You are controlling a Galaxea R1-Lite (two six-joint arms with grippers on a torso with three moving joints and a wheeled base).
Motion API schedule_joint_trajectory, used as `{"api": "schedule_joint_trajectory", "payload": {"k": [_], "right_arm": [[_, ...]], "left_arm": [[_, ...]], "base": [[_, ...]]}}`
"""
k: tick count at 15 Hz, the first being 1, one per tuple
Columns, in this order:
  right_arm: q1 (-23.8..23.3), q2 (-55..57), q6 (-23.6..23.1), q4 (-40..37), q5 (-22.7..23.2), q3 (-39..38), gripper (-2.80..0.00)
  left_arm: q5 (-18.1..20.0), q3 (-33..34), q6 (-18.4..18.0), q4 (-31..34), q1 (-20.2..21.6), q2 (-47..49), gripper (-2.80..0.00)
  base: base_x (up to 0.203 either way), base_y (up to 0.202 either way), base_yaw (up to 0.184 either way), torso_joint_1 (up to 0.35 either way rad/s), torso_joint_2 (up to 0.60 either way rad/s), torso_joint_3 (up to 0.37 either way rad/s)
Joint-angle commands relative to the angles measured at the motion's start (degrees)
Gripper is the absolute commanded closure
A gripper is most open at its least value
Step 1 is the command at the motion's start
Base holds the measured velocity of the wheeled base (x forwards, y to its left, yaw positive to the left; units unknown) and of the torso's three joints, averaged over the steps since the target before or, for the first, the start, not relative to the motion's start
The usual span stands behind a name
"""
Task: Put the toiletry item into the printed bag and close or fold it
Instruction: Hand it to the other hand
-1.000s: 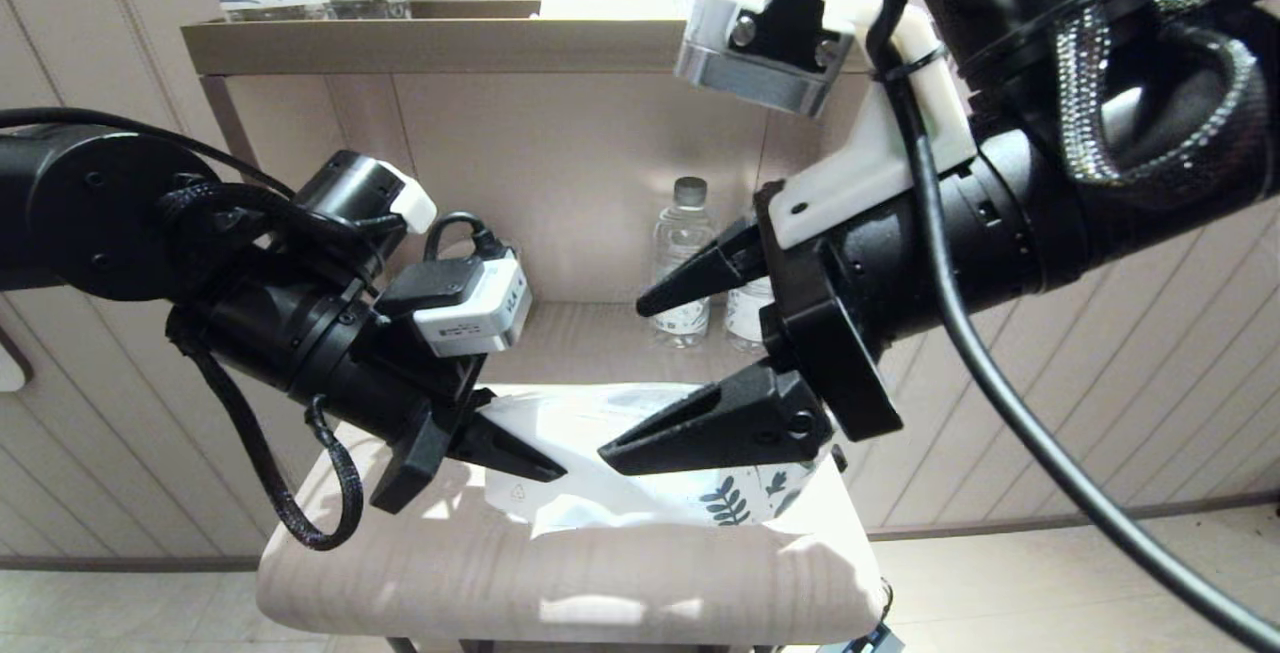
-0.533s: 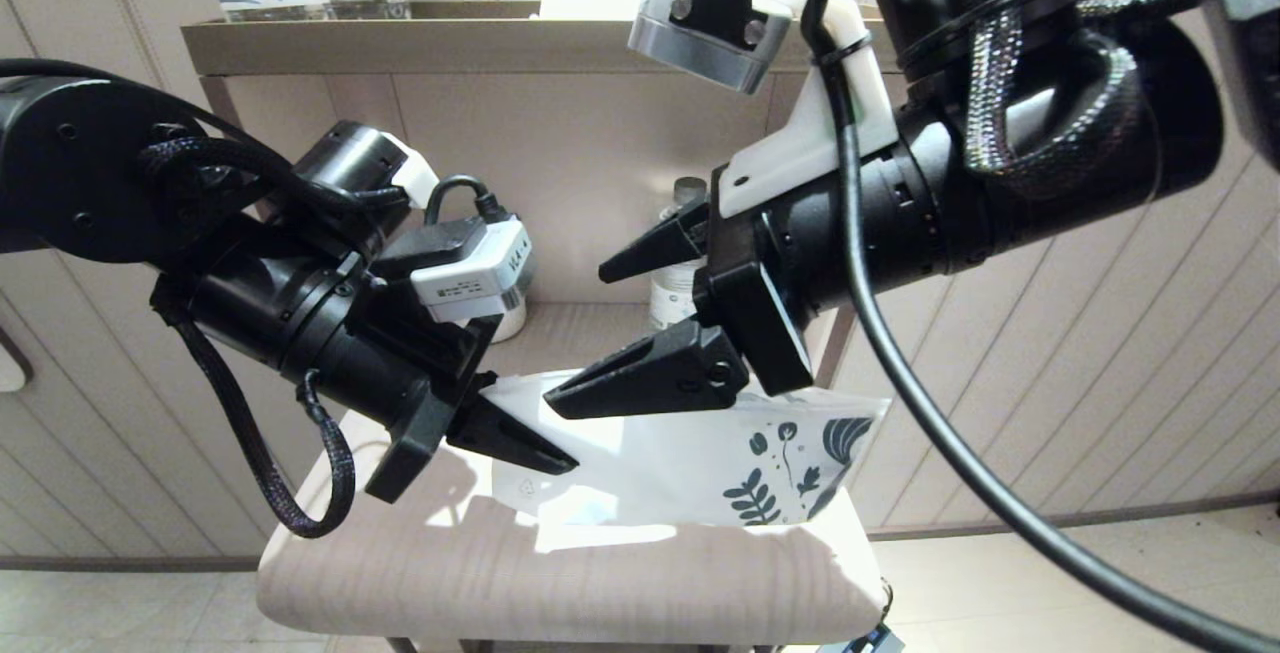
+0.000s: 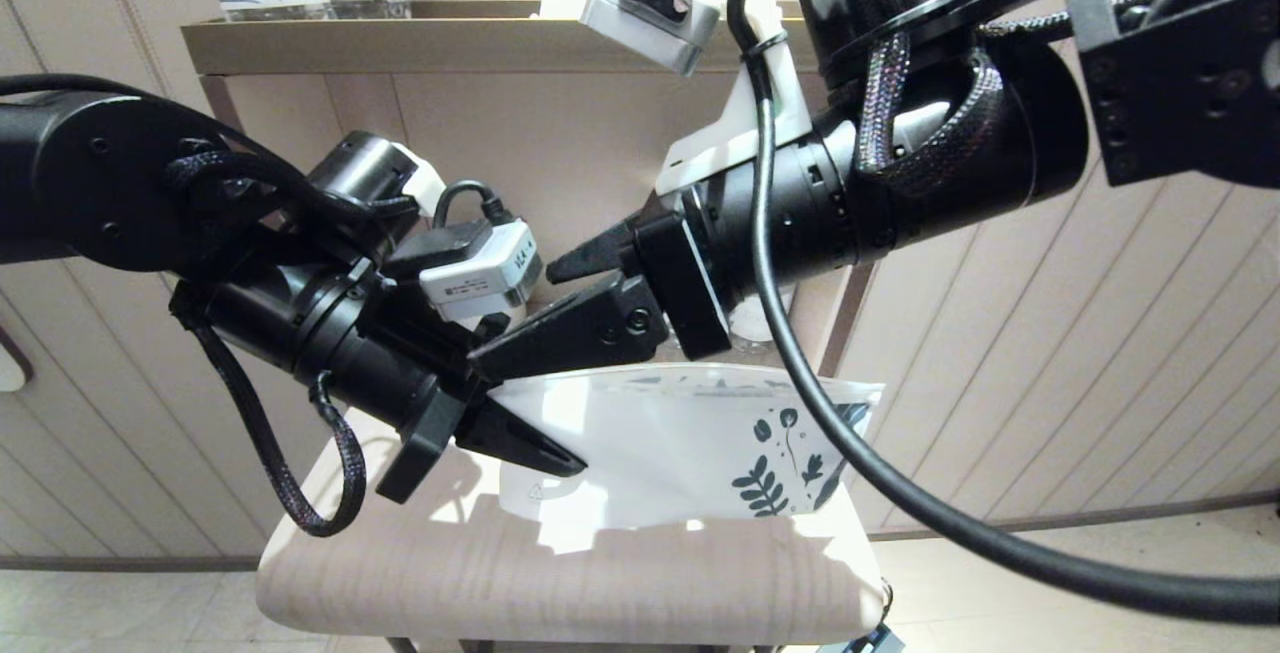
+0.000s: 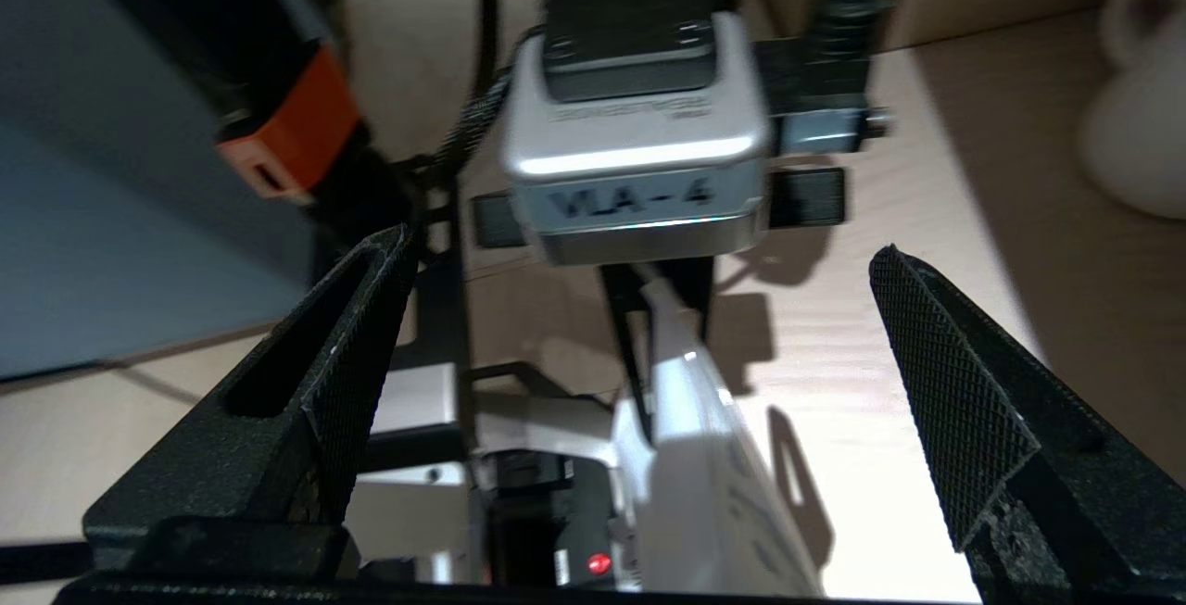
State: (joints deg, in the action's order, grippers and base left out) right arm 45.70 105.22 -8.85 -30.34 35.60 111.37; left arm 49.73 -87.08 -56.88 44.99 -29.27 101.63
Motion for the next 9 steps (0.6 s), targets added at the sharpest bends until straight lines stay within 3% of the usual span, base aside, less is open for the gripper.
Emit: {"api": "schedule_joint_trajectory", "payload": {"k": [1,3,5,6,9], "right_arm": [[-0.4,-0.7,-0.8,-2.5,4.5,-0.8,-2.8],[-1.0,-1.1,-5.0,-4.4,4.9,-1.3,-2.8],[-1.2,-0.9,-7.2,-4.2,4.6,-4.0,-2.8],[-1.3,-0.3,-8.2,-3.9,3.8,-4.7,-2.8],[-1.2,1.3,-8.2,-0.8,1.8,-4.1,-2.8]], "left_arm": [[0.3,1.7,-0.5,-0.8,0.0,-0.3,0.0],[0.4,3.5,-0.4,-3.7,0.2,-0.7,0.0],[4.9,2.8,0.1,-4.5,3.7,-1.0,0.0],[7.4,1.3,0.6,-3.8,4.7,-1.4,0.0],[8.1,0.4,1.5,-2.6,5.1,-1.0,0.0]], "base": [[0.0,0.0,0.0,0.0,0.0,0.0],[0.0,0.0,0.0,0.0,0.0,0.0],[0.0,0.0,0.0,0.0,0.0,0.0],[0.0,0.0,0.0,0.0,0.0,0.0],[0.0,0.0,0.0,0.0,0.0,0.0]]}}
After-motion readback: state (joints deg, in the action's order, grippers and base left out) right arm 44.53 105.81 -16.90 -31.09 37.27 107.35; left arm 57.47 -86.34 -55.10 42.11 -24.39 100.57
